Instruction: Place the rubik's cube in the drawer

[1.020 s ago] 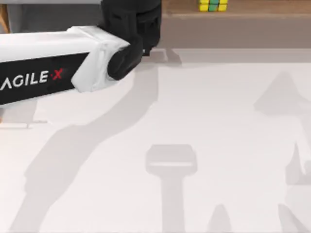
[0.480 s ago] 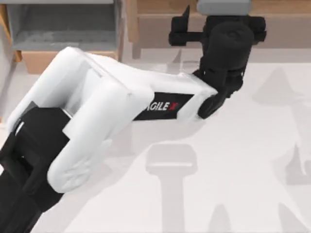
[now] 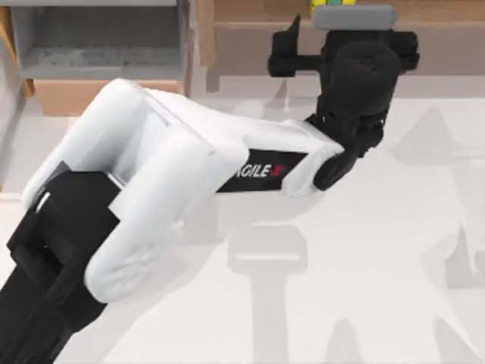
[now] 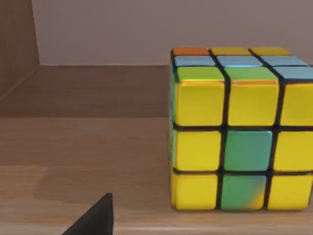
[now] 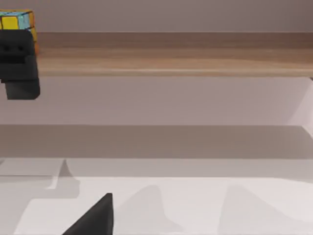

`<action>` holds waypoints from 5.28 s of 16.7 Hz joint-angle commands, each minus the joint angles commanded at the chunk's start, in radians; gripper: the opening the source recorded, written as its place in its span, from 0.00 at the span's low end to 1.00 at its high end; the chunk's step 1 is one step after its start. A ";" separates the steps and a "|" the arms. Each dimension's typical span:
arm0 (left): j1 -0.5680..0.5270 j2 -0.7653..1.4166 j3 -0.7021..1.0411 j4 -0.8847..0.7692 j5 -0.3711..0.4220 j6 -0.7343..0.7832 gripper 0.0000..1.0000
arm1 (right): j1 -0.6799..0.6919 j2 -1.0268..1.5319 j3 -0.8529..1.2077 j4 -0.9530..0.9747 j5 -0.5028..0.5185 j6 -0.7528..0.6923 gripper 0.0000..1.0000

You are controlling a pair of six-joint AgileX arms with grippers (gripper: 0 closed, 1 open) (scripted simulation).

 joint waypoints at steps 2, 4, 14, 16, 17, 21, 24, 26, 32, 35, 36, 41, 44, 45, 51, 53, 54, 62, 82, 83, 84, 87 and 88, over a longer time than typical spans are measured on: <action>-0.001 0.011 0.012 0.001 0.001 -0.001 1.00 | 0.000 0.000 0.000 0.000 0.000 0.000 1.00; 0.000 0.030 0.050 -0.014 0.004 0.000 1.00 | 0.000 0.000 0.000 0.000 0.000 0.000 1.00; 0.071 0.182 0.356 -0.174 0.076 -0.004 1.00 | 0.000 0.000 0.000 0.000 0.000 0.000 1.00; 0.071 0.182 0.356 -0.174 0.076 -0.004 1.00 | 0.000 0.000 0.000 0.000 0.000 0.000 1.00; 0.071 0.182 0.356 -0.174 0.076 -0.004 1.00 | 0.000 0.000 0.000 0.000 0.000 0.000 1.00; 0.071 0.182 0.356 -0.174 0.076 -0.004 0.70 | 0.000 0.000 0.000 0.000 0.000 0.000 1.00; 0.071 0.182 0.356 -0.174 0.076 -0.004 0.47 | 0.000 0.000 0.000 0.000 0.000 0.000 1.00; 0.071 0.182 0.356 -0.174 0.076 -0.004 0.32 | 0.000 0.000 0.000 0.000 0.000 0.000 1.00; 0.071 0.182 0.356 -0.174 0.076 -0.004 0.00 | 0.000 0.000 0.000 0.000 0.000 0.000 1.00; 0.071 0.182 0.356 -0.174 0.076 -0.004 0.00 | 0.000 0.000 0.000 0.000 0.000 0.000 1.00; 0.071 0.182 0.356 -0.174 0.076 -0.004 0.00 | 0.000 0.000 0.000 0.000 0.000 0.000 1.00; 0.067 0.176 0.354 -0.179 0.075 0.003 0.00 | 0.000 0.000 0.000 0.000 0.000 0.000 1.00; 0.059 0.152 0.344 -0.182 0.072 0.018 0.00 | 0.000 0.000 0.000 0.000 0.000 0.000 1.00; 0.052 0.141 0.340 -0.176 0.072 0.019 0.00 | 0.000 0.000 0.000 0.000 0.000 0.000 1.00; 0.035 0.086 0.268 -0.154 0.058 0.005 0.00 | 0.000 0.000 0.000 0.000 0.000 0.000 1.00; 0.043 0.080 0.245 -0.160 0.050 0.000 0.00 | 0.000 0.000 0.000 0.000 0.000 0.000 1.00; 0.043 0.080 0.245 -0.161 0.050 0.000 0.00 | 0.000 0.000 0.000 0.000 0.000 0.000 1.00; 0.033 0.067 0.268 -0.210 0.077 0.022 0.00 | 0.000 0.000 0.000 0.000 0.000 0.000 1.00; -0.151 -0.113 0.473 -1.276 0.606 0.355 0.00 | 0.000 0.000 0.000 0.000 0.000 0.000 1.00; -0.138 -0.125 0.485 -1.342 0.627 0.365 0.00 | 0.000 0.000 0.000 0.000 0.000 0.000 1.00; -0.120 -0.137 0.498 -1.409 0.647 0.374 0.00 | 0.000 0.000 0.000 0.000 0.000 0.000 1.00; -0.034 -0.172 0.539 -1.613 0.695 0.395 0.00 | 0.000 0.000 0.000 0.000 0.000 0.000 1.00; 0.005 -0.181 0.553 -1.681 0.708 0.400 0.00 | 0.000 0.000 0.000 0.000 0.000 0.000 1.00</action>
